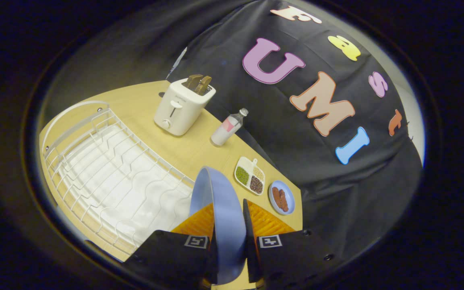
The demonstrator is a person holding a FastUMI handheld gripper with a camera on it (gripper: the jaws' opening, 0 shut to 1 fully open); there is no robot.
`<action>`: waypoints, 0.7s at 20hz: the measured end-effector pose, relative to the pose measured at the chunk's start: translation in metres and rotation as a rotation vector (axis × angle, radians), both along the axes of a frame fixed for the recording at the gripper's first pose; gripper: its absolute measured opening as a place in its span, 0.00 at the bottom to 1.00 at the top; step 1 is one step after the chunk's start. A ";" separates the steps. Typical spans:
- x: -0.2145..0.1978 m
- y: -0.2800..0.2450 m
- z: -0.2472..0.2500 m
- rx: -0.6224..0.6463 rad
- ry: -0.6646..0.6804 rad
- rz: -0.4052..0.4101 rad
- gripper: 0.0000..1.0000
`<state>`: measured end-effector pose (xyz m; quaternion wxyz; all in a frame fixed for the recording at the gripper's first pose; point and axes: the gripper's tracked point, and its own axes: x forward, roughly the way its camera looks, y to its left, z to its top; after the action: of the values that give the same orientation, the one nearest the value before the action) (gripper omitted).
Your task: Take the plate from the dish rack, then take the spoon from the basket and place it into the plate.
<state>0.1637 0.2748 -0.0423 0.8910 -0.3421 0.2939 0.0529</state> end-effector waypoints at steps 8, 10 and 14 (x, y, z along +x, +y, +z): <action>0.015 -0.038 -0.004 0.180 0.074 -0.177 0.30; 0.012 -0.047 -0.010 0.259 0.125 -0.232 0.29; 0.006 -0.057 -0.016 0.367 0.206 -0.309 0.29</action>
<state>0.1701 0.2181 -0.0578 0.9009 -0.1187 0.4174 0.0033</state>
